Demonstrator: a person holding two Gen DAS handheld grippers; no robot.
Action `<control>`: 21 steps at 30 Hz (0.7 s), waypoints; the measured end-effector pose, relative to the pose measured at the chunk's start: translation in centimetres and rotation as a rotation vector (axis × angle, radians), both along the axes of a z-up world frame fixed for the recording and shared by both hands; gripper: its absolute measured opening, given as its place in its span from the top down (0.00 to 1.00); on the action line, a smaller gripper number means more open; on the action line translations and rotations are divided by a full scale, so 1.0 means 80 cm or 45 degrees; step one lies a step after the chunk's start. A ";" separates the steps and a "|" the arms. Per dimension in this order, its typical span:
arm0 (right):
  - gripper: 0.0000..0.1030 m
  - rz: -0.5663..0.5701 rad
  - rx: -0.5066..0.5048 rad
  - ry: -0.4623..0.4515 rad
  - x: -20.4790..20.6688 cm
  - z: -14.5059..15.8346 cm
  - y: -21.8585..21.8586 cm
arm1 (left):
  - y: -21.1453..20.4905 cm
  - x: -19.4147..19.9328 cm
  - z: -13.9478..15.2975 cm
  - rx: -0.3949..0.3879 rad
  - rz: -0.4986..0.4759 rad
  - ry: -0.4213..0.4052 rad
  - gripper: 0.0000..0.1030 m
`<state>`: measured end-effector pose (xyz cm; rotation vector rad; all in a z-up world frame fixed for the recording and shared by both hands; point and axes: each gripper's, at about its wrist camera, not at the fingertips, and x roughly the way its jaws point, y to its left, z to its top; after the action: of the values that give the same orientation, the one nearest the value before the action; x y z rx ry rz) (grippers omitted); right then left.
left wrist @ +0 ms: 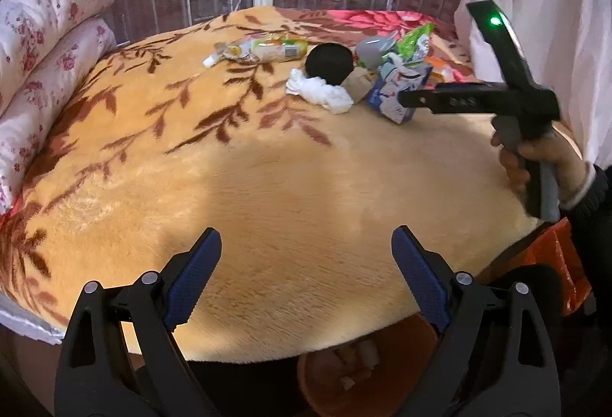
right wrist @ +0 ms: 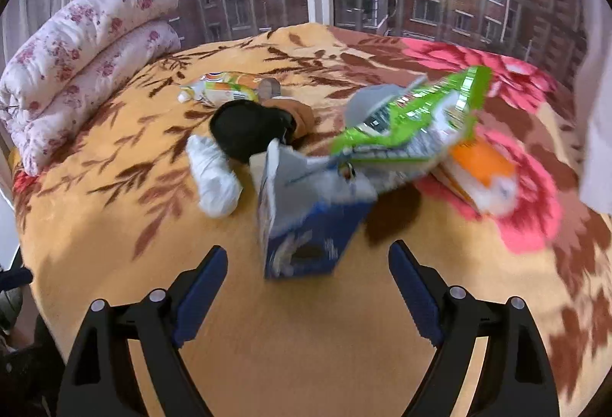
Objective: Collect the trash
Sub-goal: 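Grasp the blue-white carton with the right tool while the left tool grasps the white tissue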
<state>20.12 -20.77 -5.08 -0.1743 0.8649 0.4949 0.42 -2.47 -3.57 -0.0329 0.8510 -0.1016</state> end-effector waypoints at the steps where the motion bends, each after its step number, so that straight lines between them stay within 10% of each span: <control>1: 0.18 0.005 0.002 0.011 0.006 -0.003 0.003 | 0.001 0.003 -0.001 0.002 0.007 0.007 0.14; 3: 0.29 0.019 0.009 0.038 0.019 -0.011 0.009 | 0.003 0.008 -0.004 0.001 0.018 0.017 0.14; 4: 0.52 0.039 0.011 0.072 0.025 -0.016 0.012 | 0.003 0.014 -0.006 -0.005 0.024 0.028 0.14; 21: 0.53 -0.184 0.262 -0.112 -0.138 0.038 -0.134 | -0.036 0.207 -0.014 -0.074 0.290 0.167 0.14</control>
<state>9.09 -31.49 -2.03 0.0549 0.7292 0.4342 16.95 -5.38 -4.71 -0.1922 0.9696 0.0908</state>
